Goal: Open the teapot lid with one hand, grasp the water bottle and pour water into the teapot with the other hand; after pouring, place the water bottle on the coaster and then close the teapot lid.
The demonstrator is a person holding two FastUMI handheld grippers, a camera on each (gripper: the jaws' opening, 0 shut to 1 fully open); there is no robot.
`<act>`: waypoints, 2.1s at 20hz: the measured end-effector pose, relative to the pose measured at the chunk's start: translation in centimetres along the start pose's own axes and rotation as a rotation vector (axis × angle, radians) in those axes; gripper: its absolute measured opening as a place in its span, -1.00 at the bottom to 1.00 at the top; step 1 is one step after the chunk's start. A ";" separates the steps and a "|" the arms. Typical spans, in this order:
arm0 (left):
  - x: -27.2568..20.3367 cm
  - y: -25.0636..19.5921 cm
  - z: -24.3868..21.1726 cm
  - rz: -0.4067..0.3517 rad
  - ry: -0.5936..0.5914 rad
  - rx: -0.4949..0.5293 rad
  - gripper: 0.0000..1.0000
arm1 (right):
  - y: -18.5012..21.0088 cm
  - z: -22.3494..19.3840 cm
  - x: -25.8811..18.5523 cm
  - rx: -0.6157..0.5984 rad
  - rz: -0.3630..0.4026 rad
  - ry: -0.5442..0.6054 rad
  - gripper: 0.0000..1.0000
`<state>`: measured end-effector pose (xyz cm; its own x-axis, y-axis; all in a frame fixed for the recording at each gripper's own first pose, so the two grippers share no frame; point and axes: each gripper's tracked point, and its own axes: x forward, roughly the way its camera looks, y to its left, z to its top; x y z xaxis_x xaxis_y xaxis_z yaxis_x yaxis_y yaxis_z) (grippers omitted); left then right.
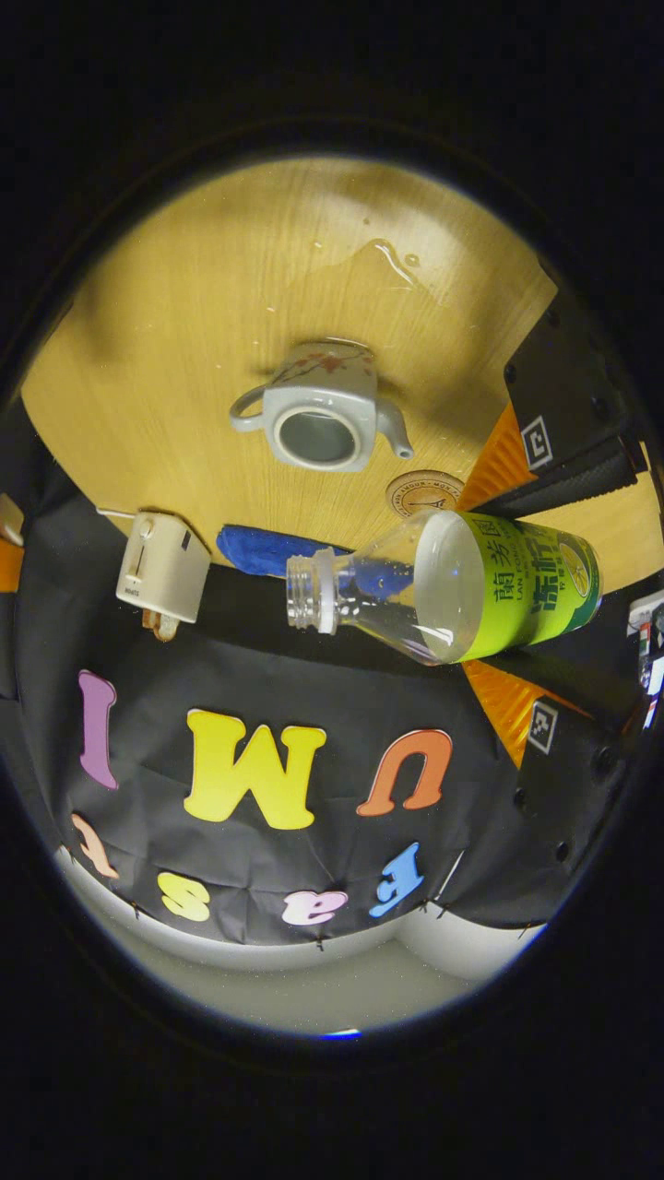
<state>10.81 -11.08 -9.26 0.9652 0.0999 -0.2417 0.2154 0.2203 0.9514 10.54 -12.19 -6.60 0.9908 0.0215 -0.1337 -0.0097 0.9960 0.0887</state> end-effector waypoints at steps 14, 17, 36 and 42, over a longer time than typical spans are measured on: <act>0.4 0.6 -0.7 -0.039 0.074 0.441 0.45 | -1.3 -0.2 0.2 -0.013 -0.022 0.010 -1.00; 0.5 1.1 -0.5 -0.043 0.087 0.497 0.51 | -1.5 -0.2 0.2 -0.008 -0.027 0.010 -1.00; 0.3 3.0 -0.1 -0.015 0.143 0.708 0.51 | -1.6 -0.1 0.2 -0.004 -0.011 0.013 -1.00; 0.1 3.2 0.4 -0.007 0.140 0.732 0.51 | -1.9 -0.2 0.3 -0.005 -0.020 0.015 -1.00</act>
<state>11.63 -10.73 -6.21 0.9461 0.2345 -0.2235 0.3123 -0.4763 0.8220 10.79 -14.07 -7.00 0.9886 0.0032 -0.1504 0.0091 0.9967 0.0809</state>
